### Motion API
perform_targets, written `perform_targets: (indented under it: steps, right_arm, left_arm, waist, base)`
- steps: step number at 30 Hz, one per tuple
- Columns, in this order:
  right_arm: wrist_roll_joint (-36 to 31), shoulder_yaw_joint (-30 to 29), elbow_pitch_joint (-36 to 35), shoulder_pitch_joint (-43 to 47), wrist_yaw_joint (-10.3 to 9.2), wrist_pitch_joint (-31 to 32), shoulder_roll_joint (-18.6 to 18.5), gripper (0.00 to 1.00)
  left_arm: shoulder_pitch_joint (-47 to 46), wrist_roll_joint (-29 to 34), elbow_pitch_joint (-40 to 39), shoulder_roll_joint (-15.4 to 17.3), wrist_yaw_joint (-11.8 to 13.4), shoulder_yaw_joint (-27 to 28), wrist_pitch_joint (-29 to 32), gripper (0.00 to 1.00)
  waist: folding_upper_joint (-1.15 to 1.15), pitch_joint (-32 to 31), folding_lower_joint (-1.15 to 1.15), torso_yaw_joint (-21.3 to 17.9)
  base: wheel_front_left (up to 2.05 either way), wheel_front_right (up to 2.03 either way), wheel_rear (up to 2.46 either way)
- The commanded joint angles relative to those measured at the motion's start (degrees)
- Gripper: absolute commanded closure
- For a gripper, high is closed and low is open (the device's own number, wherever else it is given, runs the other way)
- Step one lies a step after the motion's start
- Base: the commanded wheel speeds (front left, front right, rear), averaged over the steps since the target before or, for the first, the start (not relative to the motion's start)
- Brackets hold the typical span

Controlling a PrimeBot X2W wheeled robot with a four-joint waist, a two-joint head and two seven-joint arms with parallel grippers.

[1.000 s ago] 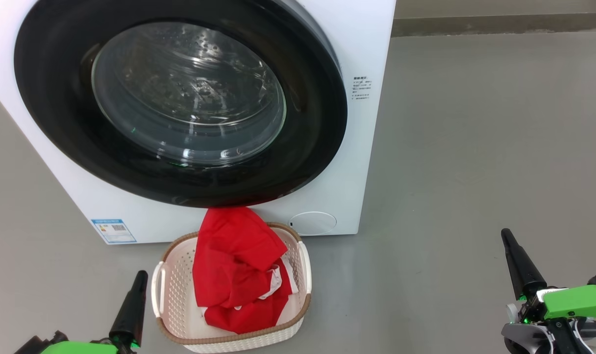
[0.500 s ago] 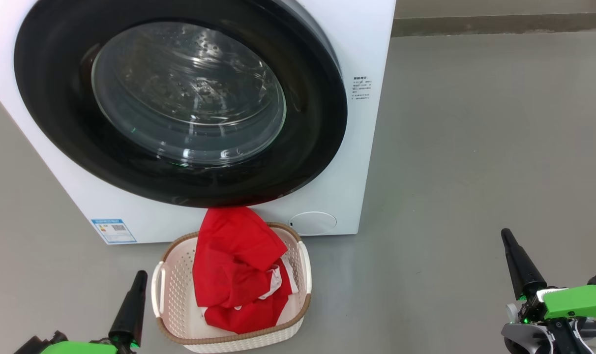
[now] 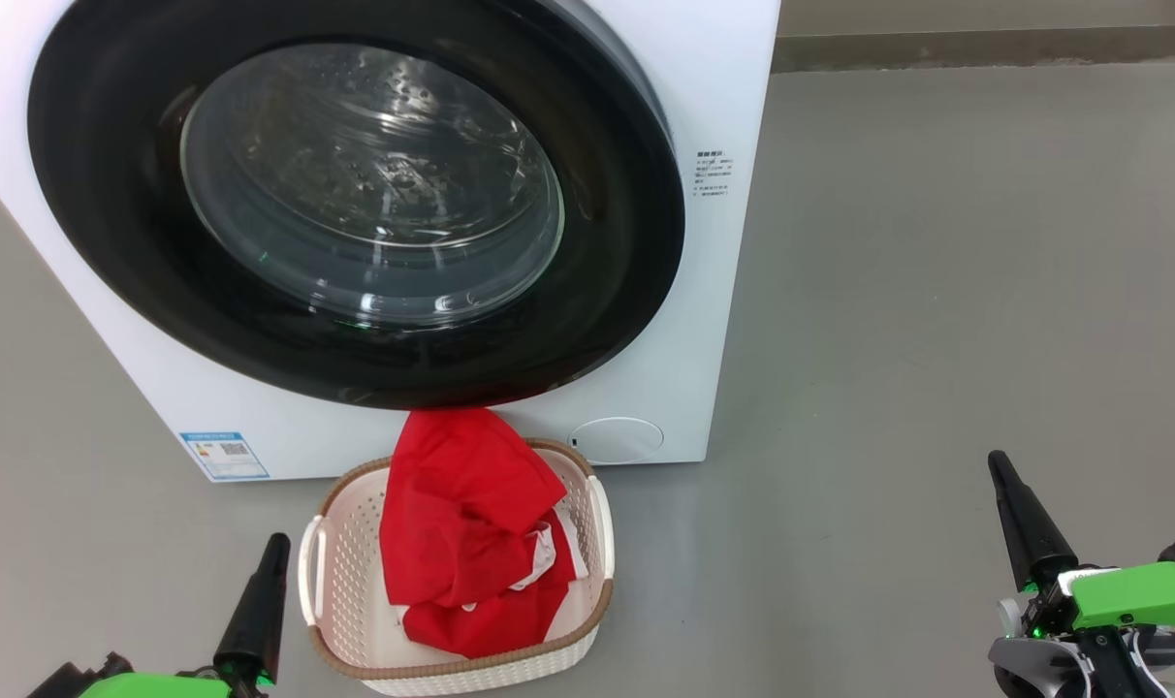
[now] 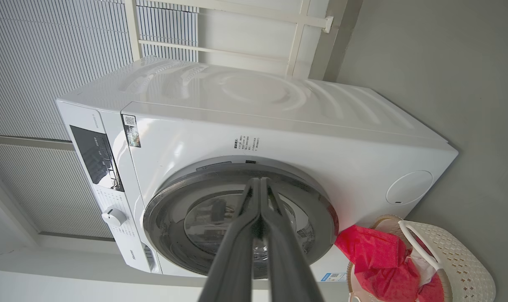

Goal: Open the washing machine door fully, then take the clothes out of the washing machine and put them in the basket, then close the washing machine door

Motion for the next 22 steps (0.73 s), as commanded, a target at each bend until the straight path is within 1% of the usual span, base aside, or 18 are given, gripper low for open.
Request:
perform_targets:
  steps: [1,22]
  right_arm:
    - [0.29,0.98,-1.55,-2.46,-0.03,0.39,-0.48,1.00]
    - [0.31,1.00,-1.55,-2.46,-0.03,0.37,-0.48,1.00]
  left_arm:
    - [-2.34,0.17,-1.19,0.73,-0.38,2.12,0.27,1.00]
    - [-2.34,0.24,-1.19,0.68,-0.38,2.20,0.33,1.00]
  waist:
    - [0.00,0.00,0.00,0.00]
    - [0.00,0.00,0.00,0.00]
  base:
    - [0.00,0.00,0.00]
    - [0.00,0.00,0.00]
